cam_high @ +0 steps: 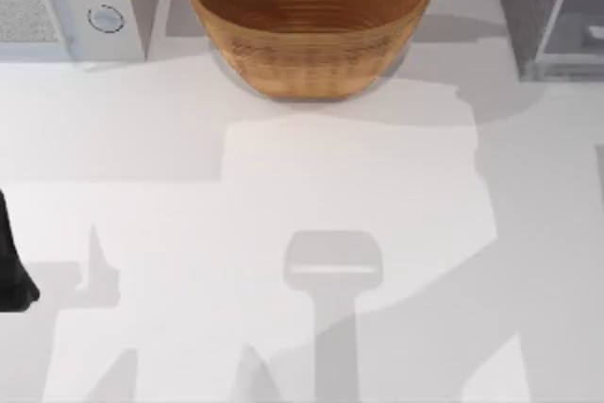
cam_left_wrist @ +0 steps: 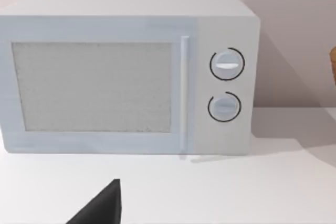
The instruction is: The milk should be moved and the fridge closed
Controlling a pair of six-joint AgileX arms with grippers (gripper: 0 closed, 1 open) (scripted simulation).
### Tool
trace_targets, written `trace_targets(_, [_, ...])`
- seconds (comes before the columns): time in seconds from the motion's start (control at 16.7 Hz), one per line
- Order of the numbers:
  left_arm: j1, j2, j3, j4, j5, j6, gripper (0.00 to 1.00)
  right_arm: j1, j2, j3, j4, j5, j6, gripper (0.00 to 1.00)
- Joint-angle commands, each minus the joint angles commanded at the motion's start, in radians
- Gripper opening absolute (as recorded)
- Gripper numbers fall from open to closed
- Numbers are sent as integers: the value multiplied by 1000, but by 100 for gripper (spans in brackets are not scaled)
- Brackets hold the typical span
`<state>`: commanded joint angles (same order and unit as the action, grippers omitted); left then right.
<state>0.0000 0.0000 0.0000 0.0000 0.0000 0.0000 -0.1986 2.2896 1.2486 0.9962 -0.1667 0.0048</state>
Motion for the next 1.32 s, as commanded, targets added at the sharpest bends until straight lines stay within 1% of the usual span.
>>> trace_targets(0.18, [0,0,0,0,0,0,100,0,0,0,0,0,0,98])
trace_targets(0.24, [0,0,0,0,0,0,100,0,0,0,0,0,0,100])
trace_targets(0.78, [0,0,0,0,0,0,100,2,0,-1,0,0,0,100])
trace_targets(0.9, [0,0,0,0,0,0,100,10,-30,-28,-27,0,0,100])
trace_targets(1.08, [0,0,0,0,0,0,100,33,-152,-128,-110,0,1,100])
trace_targets(1.32, [0,0,0,0,0,0,100,71,-408,-315,-261,9,3,100])
